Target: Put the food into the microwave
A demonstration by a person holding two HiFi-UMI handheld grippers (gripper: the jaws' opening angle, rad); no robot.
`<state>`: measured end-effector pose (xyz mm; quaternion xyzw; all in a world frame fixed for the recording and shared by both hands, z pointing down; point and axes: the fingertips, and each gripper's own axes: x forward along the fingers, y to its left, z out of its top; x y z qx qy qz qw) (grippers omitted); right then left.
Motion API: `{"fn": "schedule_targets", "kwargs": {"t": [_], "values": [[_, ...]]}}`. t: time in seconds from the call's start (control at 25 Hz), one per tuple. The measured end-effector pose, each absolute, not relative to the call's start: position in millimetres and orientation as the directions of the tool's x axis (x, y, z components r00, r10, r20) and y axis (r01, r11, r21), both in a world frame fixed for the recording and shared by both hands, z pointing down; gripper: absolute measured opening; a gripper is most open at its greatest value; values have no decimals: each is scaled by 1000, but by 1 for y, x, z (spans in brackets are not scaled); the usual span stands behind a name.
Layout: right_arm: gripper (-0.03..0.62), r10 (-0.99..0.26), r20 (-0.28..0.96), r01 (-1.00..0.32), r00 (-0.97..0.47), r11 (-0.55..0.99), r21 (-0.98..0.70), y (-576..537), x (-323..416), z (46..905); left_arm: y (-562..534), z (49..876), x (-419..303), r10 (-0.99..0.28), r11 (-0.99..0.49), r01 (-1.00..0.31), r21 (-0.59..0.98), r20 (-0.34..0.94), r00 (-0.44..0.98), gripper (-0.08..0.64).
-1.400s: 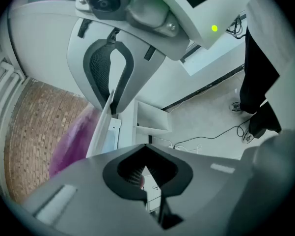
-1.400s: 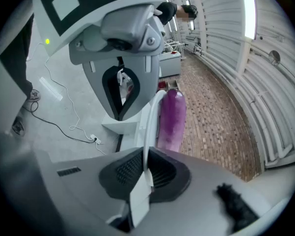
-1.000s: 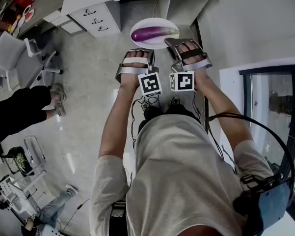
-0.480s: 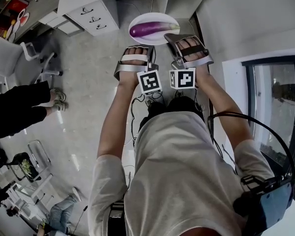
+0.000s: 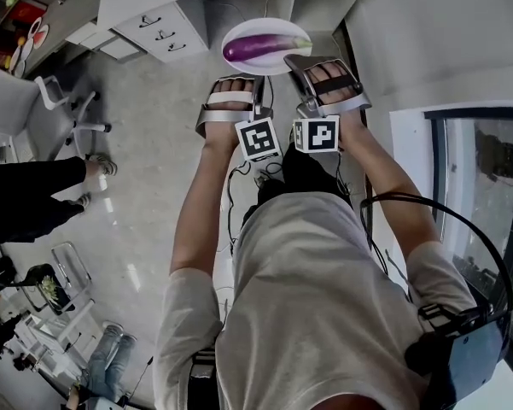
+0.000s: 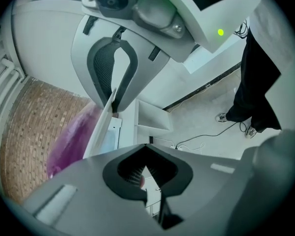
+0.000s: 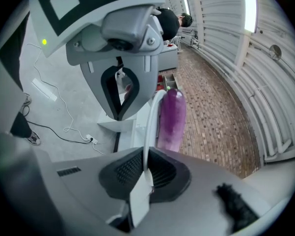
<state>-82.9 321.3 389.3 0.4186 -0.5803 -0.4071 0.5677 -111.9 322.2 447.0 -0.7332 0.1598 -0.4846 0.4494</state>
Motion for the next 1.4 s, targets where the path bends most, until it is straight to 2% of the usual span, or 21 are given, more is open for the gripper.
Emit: {"fn": "schedule_targets", "kwargs": {"t": [0.64,0.76,1.4], "values": [[28,-950,294,-17,-102,297,955,222,7,383,229,449,-23,-723,-546,175,-820,566,397,8],[28,-948,300,-16,-111,304,953,212,21,386,225,456,-14,-698,-592,175,-786,609,376,8],[28,-945,317,-49,-79,321,946,151,49,401,159,464,9,-698,-575,206,-792,606,381,8]]}}
